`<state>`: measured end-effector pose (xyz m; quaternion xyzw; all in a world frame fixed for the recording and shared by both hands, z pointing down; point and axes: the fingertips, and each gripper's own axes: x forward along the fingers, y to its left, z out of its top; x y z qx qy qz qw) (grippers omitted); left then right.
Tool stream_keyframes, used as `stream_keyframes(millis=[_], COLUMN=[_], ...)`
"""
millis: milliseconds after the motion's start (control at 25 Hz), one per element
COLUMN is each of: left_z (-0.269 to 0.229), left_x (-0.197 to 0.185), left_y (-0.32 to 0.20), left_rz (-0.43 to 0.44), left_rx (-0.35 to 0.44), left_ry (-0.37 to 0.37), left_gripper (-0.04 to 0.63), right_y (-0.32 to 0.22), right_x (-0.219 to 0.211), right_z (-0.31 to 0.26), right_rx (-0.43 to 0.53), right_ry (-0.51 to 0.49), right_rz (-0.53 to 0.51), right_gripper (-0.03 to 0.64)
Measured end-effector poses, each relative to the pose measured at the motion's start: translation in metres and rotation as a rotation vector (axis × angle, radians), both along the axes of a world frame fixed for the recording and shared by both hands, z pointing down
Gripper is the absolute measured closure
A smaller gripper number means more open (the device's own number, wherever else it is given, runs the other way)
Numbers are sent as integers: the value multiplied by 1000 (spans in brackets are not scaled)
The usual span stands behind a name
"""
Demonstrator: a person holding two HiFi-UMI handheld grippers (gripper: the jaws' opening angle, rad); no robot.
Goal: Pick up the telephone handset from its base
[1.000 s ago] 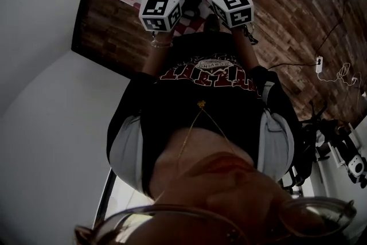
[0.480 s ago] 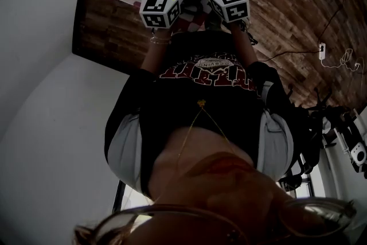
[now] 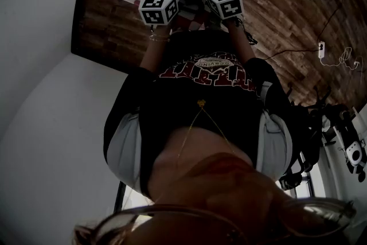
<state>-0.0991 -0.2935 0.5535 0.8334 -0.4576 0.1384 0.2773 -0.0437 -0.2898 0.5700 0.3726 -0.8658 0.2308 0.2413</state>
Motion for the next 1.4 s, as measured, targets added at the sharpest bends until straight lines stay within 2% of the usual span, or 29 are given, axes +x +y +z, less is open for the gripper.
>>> stream_keyframes(millis=[200, 840, 1400], left_z=[14, 34, 57], left_x=[0, -16, -23], left_y=[7, 22, 20], left_rz=[3, -1, 29], left_rx=[-22, -68, -137], left_ry=[-16, -32, -31], left_gripper=[584, 584, 584], right_y=[9, 19, 11], right_x=[2, -12, -3], right_z=[18, 30, 58], right_rx=[-34, -56, -69], right_ry=[20, 38, 112], right_rz=[-1, -3, 17], right_gripper=[600, 600, 600])
